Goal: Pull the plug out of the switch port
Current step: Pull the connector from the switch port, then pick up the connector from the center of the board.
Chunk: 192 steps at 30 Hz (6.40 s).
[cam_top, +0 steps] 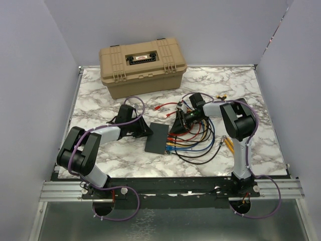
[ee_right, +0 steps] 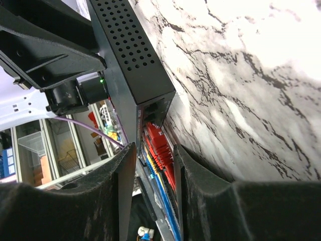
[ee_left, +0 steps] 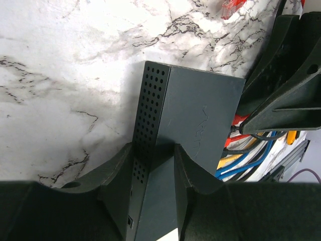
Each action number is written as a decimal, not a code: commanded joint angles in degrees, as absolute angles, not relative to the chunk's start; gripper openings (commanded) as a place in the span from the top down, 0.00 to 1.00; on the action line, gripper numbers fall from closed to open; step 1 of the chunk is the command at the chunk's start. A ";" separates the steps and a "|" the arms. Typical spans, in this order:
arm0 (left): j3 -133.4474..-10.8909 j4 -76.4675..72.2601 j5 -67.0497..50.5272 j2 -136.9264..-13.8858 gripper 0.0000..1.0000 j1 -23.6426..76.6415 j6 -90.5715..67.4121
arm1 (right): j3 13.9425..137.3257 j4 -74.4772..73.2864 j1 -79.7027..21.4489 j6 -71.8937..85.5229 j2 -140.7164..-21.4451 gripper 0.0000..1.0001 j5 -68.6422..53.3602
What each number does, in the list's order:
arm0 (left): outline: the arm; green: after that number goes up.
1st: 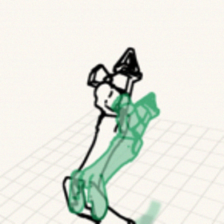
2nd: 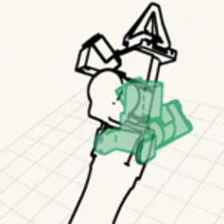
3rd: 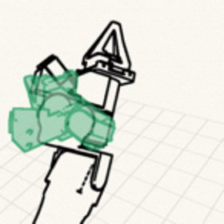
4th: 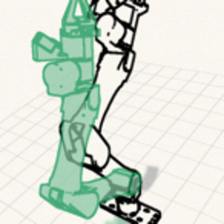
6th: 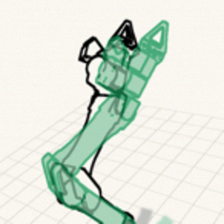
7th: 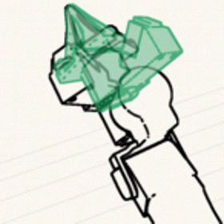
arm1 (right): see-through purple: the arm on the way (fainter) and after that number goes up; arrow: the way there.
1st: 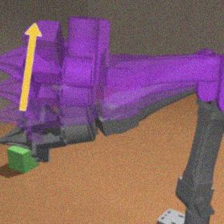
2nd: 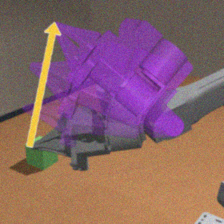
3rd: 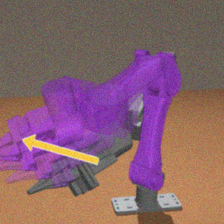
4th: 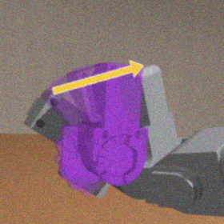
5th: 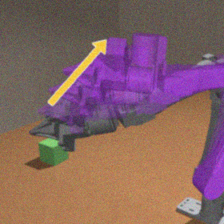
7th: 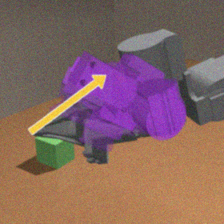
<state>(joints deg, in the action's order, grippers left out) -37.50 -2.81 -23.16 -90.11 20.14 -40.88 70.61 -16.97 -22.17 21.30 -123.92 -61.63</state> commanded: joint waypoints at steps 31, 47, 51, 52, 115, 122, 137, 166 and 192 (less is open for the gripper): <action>-35.78 6.15 -15.64 -96.03 0.69 21.27 -38.01 | 73.01 -22.24 -25.31 18.65 -134.23 0.57 -54.65; -36.75 6.18 -15.90 -97.23 0.69 21.53 -37.71 | 75.48 -24.15 -26.48 18.04 -136.74 0.69 -54.28; -36.78 6.16 -15.86 -97.30 0.69 21.56 -37.67 | 75.76 -24.34 -26.54 18.01 -137.11 0.72 -54.22; -36.79 6.12 -15.79 -97.30 0.69 21.61 -37.62 | 75.76 -24.35 -26.54 17.94 -137.07 0.74 -54.11; -34.76 11.40 -8.48 -102.14 1.00 20.87 -39.11 | 73.57 -31.57 -24.62 9.62 -130.63 1.00 -45.69; -34.85 11.41 -8.38 -102.32 1.00 20.83 -39.11 | 72.10 -31.97 -24.17 9.22 -128.32 1.00 -44.11; -34.75 11.45 -8.22 -102.23 1.00 20.83 -39.20 | 70.93 -33.15 -23.82 8.41 -126.44 1.00 -39.60; -34.96 11.51 -7.86 -102.30 1.00 20.84 -39.64 | 69.66 -36.42 -21.80 9.52 -124.12 1.00 -33.41; -35.28 11.51 -8.09 -102.68 1.00 20.83 -39.11 | 76.55 -41.20 -21.88 6.85 -111.18 0.46 -28.20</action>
<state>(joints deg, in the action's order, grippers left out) -40.12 -2.11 -23.14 -94.35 19.94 -43.24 75.81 -37.52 -22.04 9.02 -113.97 -34.22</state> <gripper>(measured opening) 0.341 0.539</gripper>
